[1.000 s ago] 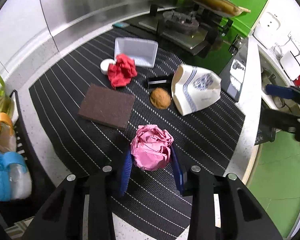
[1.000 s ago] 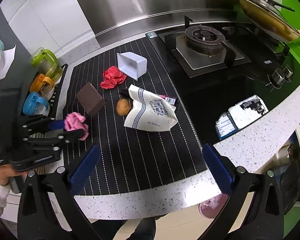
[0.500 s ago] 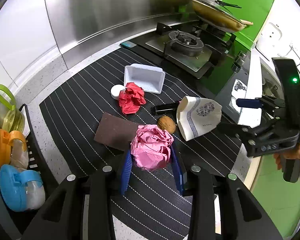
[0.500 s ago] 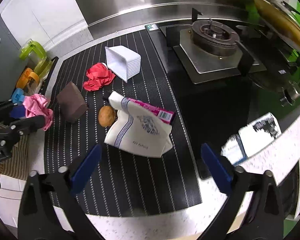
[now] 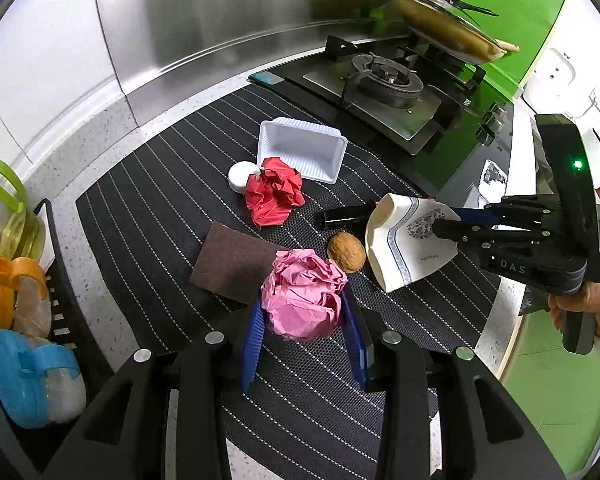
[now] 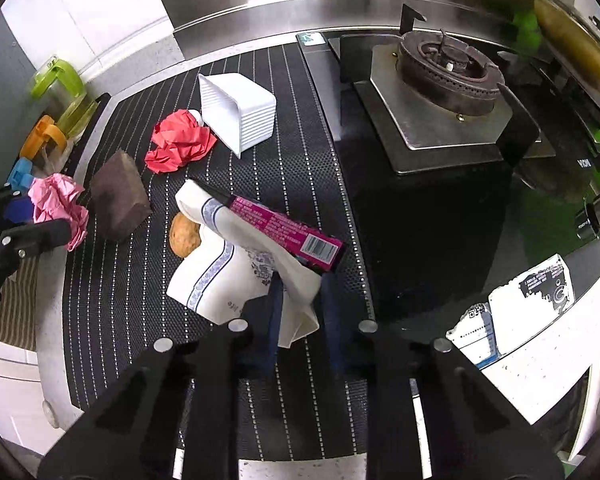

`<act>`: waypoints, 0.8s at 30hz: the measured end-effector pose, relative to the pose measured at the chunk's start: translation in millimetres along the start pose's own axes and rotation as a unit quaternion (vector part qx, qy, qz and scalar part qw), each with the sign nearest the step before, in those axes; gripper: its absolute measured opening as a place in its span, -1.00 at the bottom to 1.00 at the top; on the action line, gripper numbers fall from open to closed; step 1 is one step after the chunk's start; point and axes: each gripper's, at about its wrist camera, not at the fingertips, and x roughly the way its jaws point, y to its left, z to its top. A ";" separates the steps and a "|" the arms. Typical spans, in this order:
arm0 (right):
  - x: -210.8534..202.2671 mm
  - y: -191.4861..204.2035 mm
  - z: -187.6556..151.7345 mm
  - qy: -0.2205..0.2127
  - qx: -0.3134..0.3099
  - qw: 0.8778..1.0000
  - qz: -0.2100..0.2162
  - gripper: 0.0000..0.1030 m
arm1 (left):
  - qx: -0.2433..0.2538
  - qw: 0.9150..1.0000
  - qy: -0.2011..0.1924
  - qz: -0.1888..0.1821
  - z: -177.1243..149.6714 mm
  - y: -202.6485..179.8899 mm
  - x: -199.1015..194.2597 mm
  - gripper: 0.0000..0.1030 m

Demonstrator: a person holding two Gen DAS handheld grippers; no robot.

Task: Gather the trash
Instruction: 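Grasp the pink crumpled paper with the left gripper while the right grasps the white paper bag, then carry the pink paper and white paper bag over the pink wastebasket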

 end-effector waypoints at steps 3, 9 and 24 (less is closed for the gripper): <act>-4.8 0.5 -2.3 -0.005 0.001 1.000 0.002 -0.65 | 0.005 1.000 -0.001 0.000 0.4 -1.7 -1.3 -0.30; -38.0 1.7 -11.2 -0.026 0.026 0.999 -0.004 -0.66 | 0.027 1.000 -0.006 -0.005 2.6 -10.7 -14.1 -0.30; -174.7 -24.9 -121.3 -0.090 0.207 0.970 -0.088 -0.66 | 0.192 0.977 -0.035 -0.089 15.3 -111.1 -57.5 -0.30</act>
